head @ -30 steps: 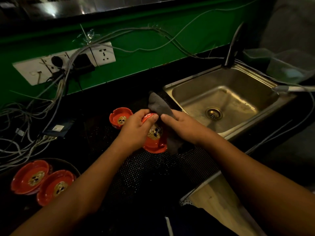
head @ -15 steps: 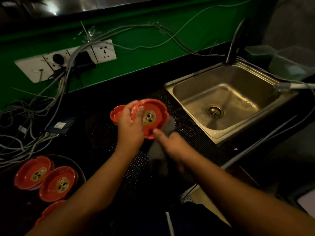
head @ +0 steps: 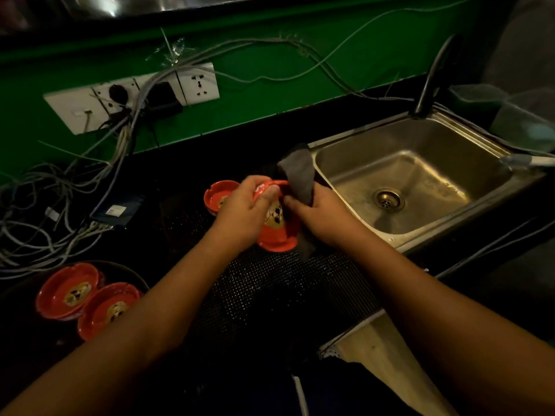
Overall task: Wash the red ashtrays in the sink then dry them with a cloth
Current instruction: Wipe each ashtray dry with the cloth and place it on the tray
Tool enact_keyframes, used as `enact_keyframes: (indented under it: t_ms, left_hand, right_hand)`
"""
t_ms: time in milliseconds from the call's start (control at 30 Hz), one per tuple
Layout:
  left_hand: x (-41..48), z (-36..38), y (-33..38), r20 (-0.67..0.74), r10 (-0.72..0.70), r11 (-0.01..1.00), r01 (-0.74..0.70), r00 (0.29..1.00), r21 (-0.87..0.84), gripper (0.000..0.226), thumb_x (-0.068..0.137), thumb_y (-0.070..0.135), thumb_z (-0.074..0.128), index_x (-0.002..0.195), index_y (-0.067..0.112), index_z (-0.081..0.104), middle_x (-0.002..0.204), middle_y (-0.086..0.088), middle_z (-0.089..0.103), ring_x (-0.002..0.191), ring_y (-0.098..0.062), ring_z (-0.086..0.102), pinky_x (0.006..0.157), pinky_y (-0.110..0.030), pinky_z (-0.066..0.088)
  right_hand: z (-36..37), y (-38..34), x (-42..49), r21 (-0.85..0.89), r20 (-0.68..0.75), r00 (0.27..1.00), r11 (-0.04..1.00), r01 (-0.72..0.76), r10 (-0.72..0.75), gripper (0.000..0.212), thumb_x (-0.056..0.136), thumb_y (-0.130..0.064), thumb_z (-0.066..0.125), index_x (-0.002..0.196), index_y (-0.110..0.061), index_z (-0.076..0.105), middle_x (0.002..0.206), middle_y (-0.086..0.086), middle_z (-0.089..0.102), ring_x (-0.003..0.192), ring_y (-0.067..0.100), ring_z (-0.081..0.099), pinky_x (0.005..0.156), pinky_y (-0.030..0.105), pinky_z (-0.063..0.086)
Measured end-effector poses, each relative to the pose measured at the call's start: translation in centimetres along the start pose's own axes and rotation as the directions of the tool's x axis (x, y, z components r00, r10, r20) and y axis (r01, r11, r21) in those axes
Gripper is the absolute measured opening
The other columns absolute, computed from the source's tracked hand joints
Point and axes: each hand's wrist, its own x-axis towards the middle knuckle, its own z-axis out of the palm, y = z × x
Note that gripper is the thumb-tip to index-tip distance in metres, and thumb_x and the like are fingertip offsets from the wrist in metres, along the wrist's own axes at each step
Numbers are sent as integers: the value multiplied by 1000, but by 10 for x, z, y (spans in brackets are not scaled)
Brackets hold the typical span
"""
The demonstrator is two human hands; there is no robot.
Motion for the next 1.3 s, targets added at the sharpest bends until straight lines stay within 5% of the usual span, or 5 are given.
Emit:
enact_keyframes:
  t_ms: [167,367,533,800,1300]
  left_hand:
    - [10,-5,1,141,-103,993,93,985,75,33,91,34,58,120,25,47,104,10,59,91,-4,59,74,-25,51]
    - [-11,15,-18,-117,-16,999,12,993,-34,46,98,21,49,140,27,32,107,8,51,87,-2,57,73,-25,55]
    - [6,-11,-15,342,-132,905,-28,930,425,33,100,20,42,132,16,43,116,-11,59,98,-22,61,86,-40,54]
    - [2,14,-22,-35,-99,991,95,995,-94,42,94,29,55,133,25,40,111,5,54,97,-4,57,79,-23,52]
    - [-6,4,-26,374,-315,637,487,872,-598,26,86,23,57,112,20,60,107,-9,69,100,-27,66,87,-47,53]
  right_hand:
    - [2,1,-1,-314,25,999,948,45,-39,6,90,-25,58,90,-31,57,83,-4,64,78,14,62,65,28,48]
    - [17,20,9,183,-145,973,971,-153,181,24,86,-39,60,104,-23,63,102,2,70,96,22,66,89,46,53]
    - [-1,10,6,-318,199,975,935,156,-94,25,91,-31,62,114,-23,60,92,-8,61,89,13,60,71,25,41]
    - [12,28,14,27,-127,981,990,-142,144,11,94,-22,54,102,-19,63,93,3,68,88,21,65,76,31,50]
    - [-7,25,21,558,456,830,624,-548,322,84,79,-78,40,128,-12,59,129,24,58,118,38,57,99,49,47]
